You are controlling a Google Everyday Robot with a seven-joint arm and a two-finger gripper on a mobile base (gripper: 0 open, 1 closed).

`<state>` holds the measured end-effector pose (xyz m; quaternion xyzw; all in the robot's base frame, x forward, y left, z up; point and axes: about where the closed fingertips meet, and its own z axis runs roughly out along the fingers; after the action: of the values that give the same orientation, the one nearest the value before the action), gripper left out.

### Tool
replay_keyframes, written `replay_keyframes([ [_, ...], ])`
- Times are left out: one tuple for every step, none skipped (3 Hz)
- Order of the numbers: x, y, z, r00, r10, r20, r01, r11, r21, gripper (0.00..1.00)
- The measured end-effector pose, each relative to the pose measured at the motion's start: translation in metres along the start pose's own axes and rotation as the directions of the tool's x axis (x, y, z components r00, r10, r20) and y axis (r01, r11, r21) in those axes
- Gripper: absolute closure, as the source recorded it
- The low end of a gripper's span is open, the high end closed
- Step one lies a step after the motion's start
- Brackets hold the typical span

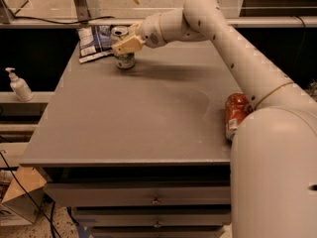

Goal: Move 7up can near blue chip bag

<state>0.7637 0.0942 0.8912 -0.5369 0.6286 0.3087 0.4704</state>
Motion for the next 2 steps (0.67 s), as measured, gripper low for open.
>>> replay_keyframes([
  [0.0011, -0.0006, 0.0039, 1.000, 0.009, -0.003, -0.009, 1.0000, -0.001, 0.36],
  [0.0011, -0.0006, 0.0039, 1.000, 0.009, -0.003, -0.009, 1.0000, -0.001, 0.13],
])
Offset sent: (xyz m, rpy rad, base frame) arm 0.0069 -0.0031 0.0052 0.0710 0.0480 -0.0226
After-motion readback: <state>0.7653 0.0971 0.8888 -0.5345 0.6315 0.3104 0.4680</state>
